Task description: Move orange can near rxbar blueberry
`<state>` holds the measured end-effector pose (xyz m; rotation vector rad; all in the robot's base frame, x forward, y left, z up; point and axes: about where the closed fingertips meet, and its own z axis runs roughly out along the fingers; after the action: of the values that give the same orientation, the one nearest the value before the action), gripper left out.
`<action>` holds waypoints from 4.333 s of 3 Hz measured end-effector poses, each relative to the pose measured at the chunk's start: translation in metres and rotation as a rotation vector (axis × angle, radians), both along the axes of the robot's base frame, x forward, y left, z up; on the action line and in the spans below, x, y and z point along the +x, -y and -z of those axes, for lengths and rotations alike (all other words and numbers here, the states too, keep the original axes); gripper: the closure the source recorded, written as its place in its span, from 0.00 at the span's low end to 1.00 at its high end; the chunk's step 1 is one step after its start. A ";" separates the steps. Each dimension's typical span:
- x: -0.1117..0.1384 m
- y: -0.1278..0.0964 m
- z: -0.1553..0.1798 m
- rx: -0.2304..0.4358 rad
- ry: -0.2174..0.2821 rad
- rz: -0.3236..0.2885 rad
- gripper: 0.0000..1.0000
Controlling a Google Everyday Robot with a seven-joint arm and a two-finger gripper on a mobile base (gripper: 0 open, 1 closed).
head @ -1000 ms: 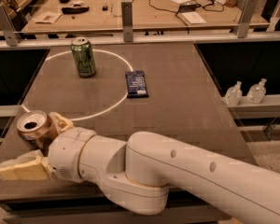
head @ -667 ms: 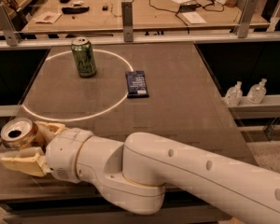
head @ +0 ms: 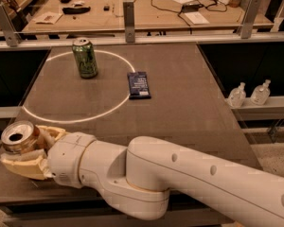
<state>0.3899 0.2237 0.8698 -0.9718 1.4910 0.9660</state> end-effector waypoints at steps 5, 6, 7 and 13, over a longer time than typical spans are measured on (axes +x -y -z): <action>0.036 0.036 -0.006 -0.019 -0.068 0.138 1.00; 0.087 0.093 -0.011 -0.038 -0.112 0.321 1.00; 0.087 0.093 -0.011 -0.037 -0.112 0.321 1.00; 0.149 0.241 -0.020 -0.119 0.055 0.653 1.00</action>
Offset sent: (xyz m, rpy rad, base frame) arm 0.0671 -0.0875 -0.0156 -0.1454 0.1807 -0.2756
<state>0.5388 -0.0174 0.8902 -0.5193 1.6762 0.3792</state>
